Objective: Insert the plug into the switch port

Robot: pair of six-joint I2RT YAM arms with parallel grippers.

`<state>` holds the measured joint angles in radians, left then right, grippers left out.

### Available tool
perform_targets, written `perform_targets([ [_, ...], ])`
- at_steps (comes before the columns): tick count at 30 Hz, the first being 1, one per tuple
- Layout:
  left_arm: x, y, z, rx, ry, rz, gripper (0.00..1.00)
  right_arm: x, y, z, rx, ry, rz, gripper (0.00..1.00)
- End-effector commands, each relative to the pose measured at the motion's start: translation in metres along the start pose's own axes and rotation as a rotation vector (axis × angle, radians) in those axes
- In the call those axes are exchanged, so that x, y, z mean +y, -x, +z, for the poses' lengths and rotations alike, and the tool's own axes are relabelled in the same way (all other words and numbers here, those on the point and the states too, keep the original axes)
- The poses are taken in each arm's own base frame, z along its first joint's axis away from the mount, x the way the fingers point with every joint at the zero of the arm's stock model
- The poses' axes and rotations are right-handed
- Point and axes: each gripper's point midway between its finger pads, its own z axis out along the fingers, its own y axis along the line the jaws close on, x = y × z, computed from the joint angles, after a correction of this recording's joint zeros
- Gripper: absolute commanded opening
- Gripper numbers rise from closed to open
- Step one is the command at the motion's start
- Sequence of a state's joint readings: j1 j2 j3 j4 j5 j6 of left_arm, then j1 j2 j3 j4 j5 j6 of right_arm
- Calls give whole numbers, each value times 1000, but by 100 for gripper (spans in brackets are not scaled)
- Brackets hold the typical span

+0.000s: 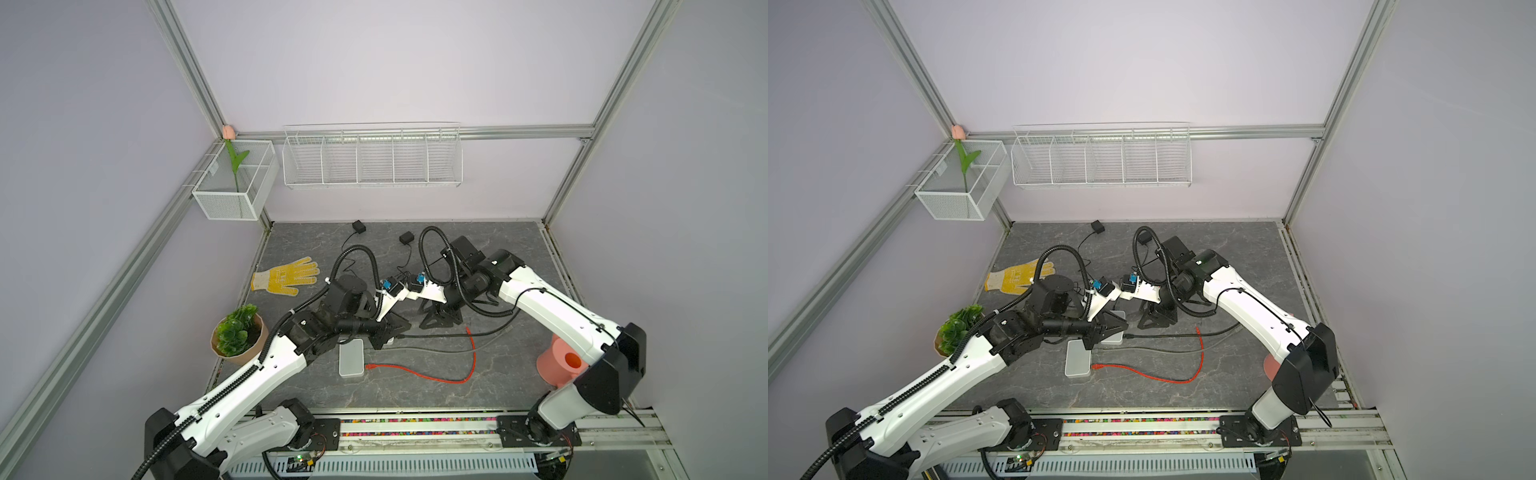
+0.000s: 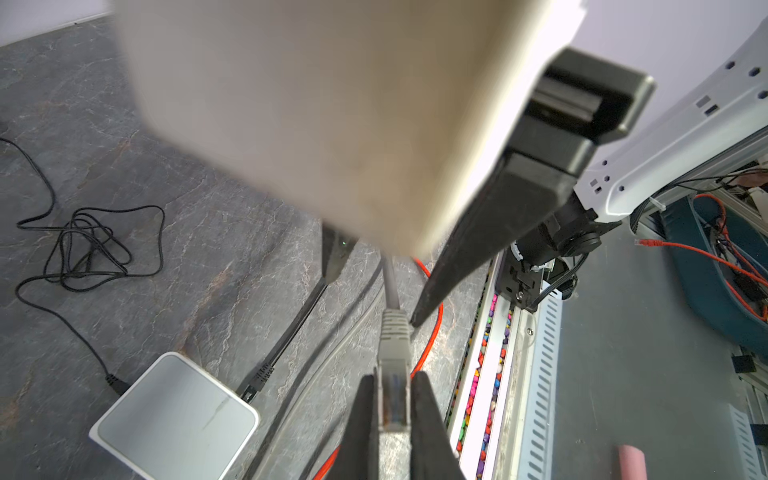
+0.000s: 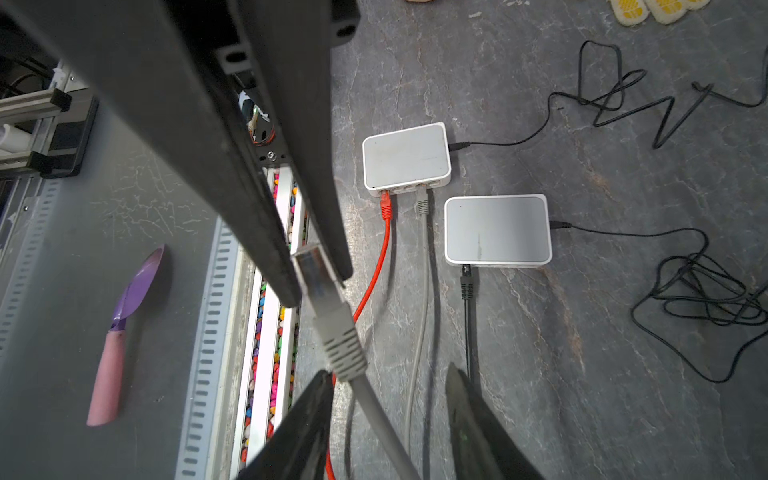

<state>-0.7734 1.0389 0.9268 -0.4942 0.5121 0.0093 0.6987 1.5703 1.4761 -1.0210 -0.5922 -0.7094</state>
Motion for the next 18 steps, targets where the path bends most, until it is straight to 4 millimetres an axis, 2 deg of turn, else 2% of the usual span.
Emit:
perform_targets([
  [1, -2, 8, -3, -28, 6, 45, 0, 18, 3, -3, -42, 43, -15, 45],
  [5, -1, 9, -4, -30, 11, 46, 0, 19, 2, -2, -51, 40, -7, 35],
  [11, 0, 8, -5, -28, 22, 46, 0, 18, 3, -4, -55, 24, -1, 11],
  [13, 2, 7, -5, -29, 31, 46, 0, 18, 2, -5, -54, 20, 1, 7],
  [18, 9, 12, -7, -50, 81, 43, 0, 14, 0, -5, -45, -10, 30, 7],
])
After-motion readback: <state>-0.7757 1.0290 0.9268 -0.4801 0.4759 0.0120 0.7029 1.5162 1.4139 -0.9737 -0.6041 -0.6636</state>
